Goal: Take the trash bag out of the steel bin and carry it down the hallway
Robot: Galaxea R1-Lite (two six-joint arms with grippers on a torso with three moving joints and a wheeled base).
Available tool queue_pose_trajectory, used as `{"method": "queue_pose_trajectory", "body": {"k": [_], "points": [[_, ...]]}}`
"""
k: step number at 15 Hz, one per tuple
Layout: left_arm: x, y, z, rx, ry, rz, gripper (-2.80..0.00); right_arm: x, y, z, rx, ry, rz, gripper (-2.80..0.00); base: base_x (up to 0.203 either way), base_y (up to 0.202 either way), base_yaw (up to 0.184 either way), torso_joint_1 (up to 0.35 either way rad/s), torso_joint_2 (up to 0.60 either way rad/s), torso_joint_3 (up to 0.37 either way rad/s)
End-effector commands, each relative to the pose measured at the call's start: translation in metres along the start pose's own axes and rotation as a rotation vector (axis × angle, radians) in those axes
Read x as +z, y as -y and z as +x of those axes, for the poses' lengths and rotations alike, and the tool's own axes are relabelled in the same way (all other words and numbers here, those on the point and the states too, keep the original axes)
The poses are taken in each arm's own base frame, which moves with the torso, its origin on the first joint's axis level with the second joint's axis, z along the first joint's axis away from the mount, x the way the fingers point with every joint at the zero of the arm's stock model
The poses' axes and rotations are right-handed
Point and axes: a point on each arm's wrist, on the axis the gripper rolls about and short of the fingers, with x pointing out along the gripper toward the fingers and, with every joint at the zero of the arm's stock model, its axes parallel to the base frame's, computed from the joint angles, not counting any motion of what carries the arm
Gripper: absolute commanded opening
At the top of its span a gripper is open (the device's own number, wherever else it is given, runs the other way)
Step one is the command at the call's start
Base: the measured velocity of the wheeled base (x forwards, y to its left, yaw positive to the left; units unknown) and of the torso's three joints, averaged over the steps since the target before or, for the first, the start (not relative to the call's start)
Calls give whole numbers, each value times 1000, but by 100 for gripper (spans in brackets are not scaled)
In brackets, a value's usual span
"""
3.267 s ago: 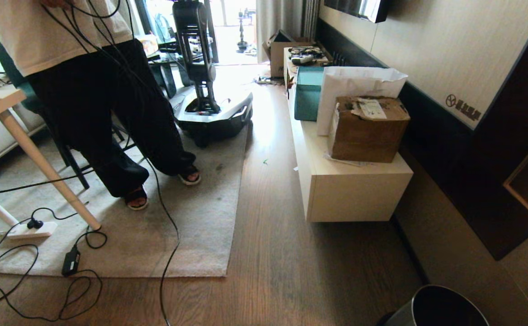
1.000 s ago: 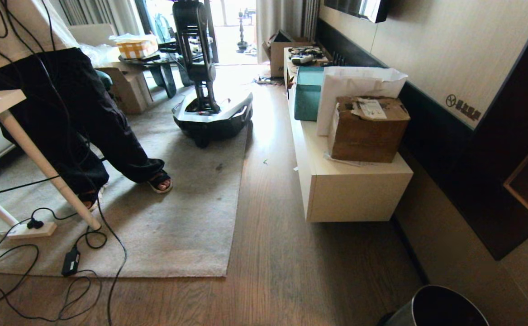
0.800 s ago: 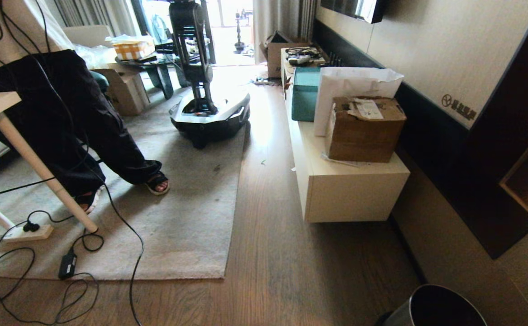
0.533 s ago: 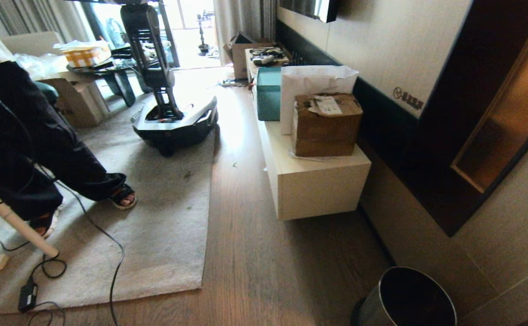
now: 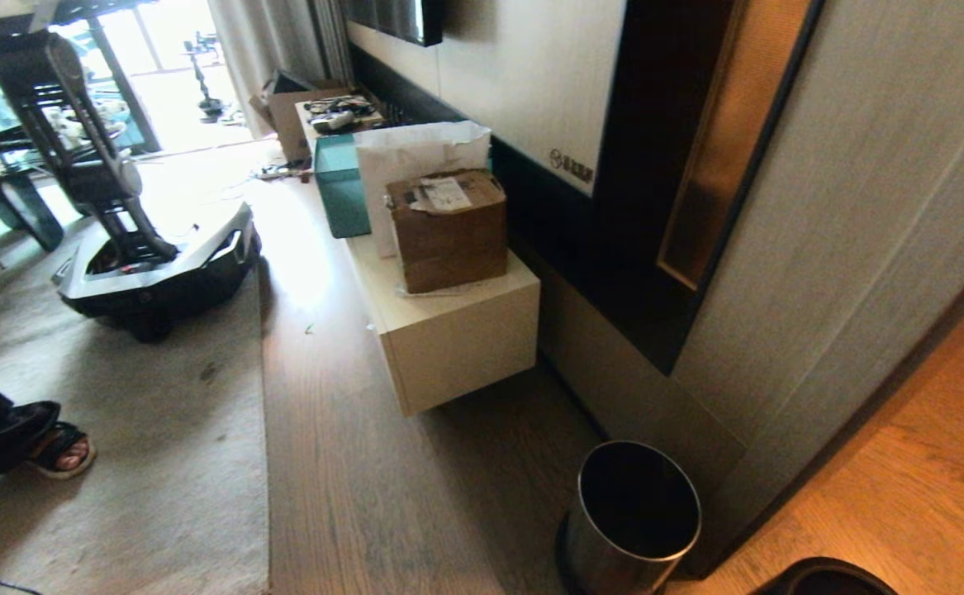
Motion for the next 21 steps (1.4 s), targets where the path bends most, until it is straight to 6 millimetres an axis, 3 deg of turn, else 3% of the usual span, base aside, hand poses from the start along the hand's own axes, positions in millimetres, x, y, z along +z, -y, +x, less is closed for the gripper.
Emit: {"method": "queue_pose_trajectory", "body": {"k": [1,21], "points": [[-3,0,1,1,-11,-1,-280,0,0,0,0,-1,6,-280,-1,9,-171,7,-2,2],[-3,0,1,1,-11,-1,-280,0,0,0,-1,0,31,-280,0,9,-170,2,4,2]]}}
